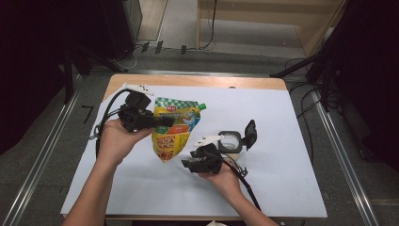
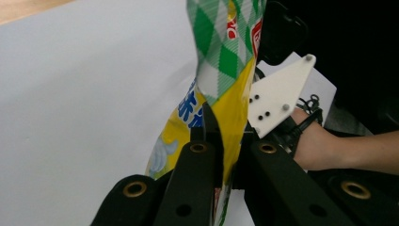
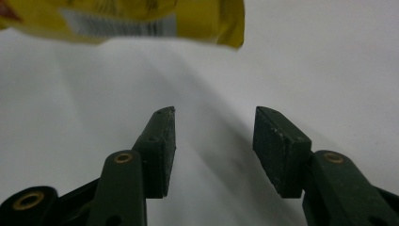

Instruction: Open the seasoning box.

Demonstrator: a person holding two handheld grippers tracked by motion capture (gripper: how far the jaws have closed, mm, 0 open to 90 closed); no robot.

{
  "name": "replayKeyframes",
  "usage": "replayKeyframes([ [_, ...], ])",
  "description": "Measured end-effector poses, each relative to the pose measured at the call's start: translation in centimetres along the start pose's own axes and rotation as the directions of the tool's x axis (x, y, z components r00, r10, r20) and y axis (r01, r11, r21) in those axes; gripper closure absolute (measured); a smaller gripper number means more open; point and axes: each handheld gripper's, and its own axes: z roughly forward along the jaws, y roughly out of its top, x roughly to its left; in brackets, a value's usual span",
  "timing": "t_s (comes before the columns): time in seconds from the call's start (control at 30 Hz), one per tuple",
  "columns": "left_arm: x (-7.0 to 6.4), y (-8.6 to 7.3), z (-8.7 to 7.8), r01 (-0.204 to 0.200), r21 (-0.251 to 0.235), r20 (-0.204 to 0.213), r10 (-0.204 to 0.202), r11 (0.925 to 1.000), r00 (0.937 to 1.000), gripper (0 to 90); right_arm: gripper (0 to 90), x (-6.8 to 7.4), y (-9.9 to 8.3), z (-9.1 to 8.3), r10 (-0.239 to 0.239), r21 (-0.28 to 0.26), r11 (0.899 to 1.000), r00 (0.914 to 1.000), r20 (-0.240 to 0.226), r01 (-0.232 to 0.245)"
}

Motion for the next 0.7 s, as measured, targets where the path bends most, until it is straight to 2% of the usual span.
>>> replayKeyframes([
  [0.23,-1.2,-0.1,0.1,0.017,0.014,0.035,-0.017,0.9998,0.9993,90.0,51.0,0.1,0.2,-0.6,-0.048,-0.069,0.997,0.9988,-0.012,0.047],
  [0.33,-1.7,-0.2,-0.1,0.033,0.010,0.057,-0.033,0.9994,0.9978,90.0,51.0,0.6,0.0,-0.7,-0.098,-0.092,0.991,0.9952,-0.011,0.096],
  [0.43,-2.1,-0.2,-0.3,0.047,0.011,0.086,-0.048,0.9988,0.9952,90.0,51.0,1.2,-0.2,-0.9,-0.127,-0.124,0.985,0.9918,-0.019,0.123],
  [0.5,-2.3,-0.2,-0.4,0.061,0.015,0.113,-0.063,0.9980,0.9916,90.0,51.1,1.4,-0.3,-0.9,-0.145,-0.151,0.978,0.9893,-0.013,0.142],
  [0.63,-2.6,-0.3,-0.3,0.076,0.019,0.118,-0.078,0.9969,0.9899,90.0,51.5,1.8,-0.5,-0.9,-0.193,-0.204,0.960,0.9810,0.019,0.193],
  [0.7,-2.3,-0.4,-0.3,0.091,0.019,0.130,-0.093,0.9957,0.9871,90.0,52.8,2.1,-0.5,-0.8,-0.214,-0.217,0.953,0.9768,0.014,0.212],
])
